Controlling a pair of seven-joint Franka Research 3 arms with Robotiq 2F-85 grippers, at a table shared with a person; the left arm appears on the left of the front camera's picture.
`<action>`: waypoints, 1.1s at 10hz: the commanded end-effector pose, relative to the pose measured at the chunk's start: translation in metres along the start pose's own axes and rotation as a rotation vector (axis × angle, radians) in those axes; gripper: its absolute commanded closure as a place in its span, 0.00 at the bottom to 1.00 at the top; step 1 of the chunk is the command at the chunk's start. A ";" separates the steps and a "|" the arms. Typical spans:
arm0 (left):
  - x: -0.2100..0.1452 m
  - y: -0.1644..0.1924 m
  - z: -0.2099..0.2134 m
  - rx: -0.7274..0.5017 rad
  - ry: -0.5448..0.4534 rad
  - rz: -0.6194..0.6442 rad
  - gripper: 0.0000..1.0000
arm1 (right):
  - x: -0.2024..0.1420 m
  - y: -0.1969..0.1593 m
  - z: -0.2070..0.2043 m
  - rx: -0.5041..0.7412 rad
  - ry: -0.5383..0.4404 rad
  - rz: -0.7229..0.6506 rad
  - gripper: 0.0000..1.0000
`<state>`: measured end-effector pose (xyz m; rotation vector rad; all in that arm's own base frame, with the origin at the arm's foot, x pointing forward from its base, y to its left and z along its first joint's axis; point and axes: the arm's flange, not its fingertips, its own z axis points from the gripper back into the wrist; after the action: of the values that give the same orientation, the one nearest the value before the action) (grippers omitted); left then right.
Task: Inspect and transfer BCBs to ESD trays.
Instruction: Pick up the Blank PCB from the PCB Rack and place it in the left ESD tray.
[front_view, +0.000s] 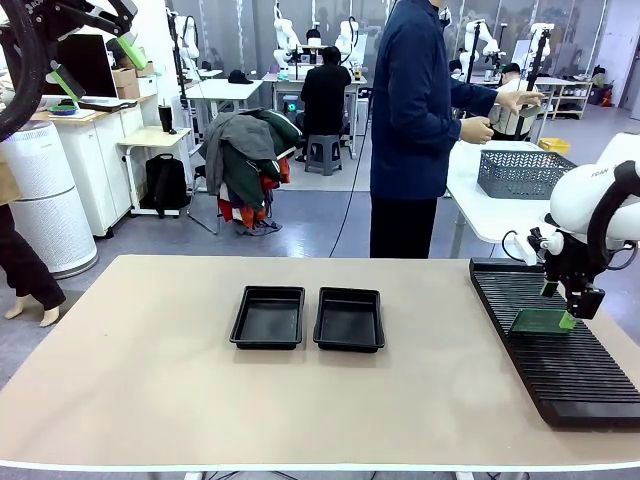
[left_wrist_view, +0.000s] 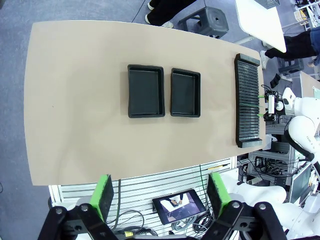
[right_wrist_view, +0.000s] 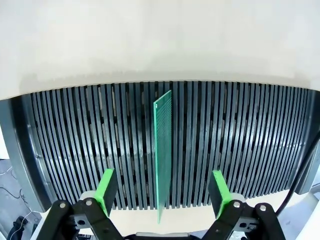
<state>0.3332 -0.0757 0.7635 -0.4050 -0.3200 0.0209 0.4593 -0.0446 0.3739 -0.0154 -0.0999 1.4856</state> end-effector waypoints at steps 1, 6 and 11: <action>-0.001 0.001 -0.001 0.000 0.001 -0.009 0.00 | -0.006 0.000 -0.015 -0.030 -0.008 0.025 0.12; -0.001 0.001 -0.001 0.000 0.001 -0.009 0.00 | -0.006 0.002 -0.023 -0.081 -0.026 0.046 0.33; -0.001 0.001 -0.001 0.000 0.001 -0.009 0.00 | -0.005 0.007 -0.021 -0.096 -0.028 0.029 0.54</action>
<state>0.3332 -0.0757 0.7635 -0.4050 -0.3200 0.0209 0.4591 -0.0460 0.3572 -0.0642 -0.1470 1.4981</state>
